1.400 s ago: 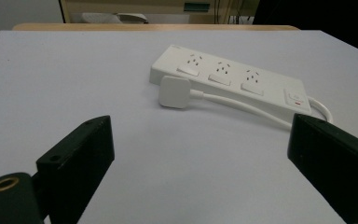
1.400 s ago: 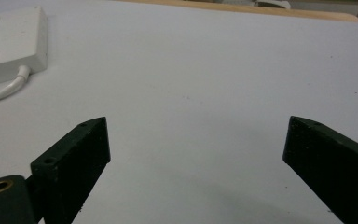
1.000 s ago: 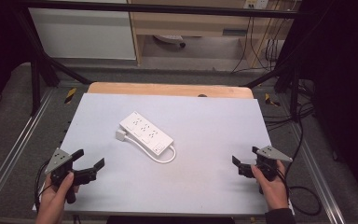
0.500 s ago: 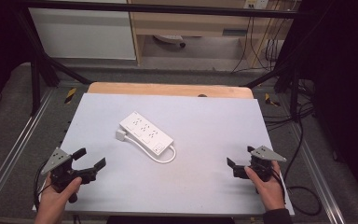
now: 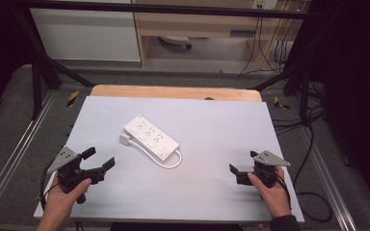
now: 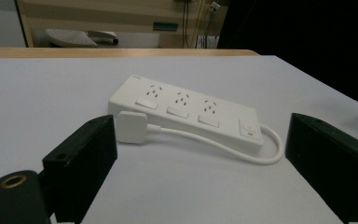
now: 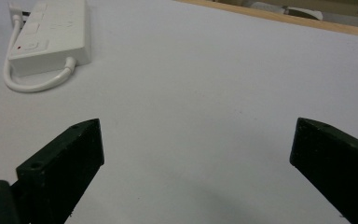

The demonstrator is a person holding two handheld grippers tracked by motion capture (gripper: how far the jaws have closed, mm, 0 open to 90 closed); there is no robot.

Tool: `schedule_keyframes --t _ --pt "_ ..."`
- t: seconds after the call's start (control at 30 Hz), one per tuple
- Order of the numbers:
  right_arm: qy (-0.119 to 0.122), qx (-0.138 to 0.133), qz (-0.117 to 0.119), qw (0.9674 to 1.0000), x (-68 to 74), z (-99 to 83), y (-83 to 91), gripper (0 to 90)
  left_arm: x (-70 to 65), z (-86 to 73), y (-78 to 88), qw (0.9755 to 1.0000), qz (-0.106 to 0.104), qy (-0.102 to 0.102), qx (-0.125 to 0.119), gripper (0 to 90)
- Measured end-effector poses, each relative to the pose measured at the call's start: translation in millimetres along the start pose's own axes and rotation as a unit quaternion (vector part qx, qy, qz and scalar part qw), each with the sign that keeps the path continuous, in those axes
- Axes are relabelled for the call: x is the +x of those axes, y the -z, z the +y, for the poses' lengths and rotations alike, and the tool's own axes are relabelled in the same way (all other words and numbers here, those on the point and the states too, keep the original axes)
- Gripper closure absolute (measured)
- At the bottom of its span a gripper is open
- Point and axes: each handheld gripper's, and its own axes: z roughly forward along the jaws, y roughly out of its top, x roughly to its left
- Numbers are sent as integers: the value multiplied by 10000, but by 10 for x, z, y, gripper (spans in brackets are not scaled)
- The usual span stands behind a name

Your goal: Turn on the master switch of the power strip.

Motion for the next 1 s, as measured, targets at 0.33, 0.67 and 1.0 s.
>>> schedule_keyframes --t 0.33,0.67,1.0 --pt "36 -13 30 10000 27 7 -5 42 -91 127 -130 9999 -119 -47 23 66" --pt "-18 20 67 10000 21 6 -5 39 -195 230 -342 9995 -273 -133 100 57" --pt "-49 20 88 9999 19 2 -3 39 -307 273 -501 9989 -381 -214 180 71"
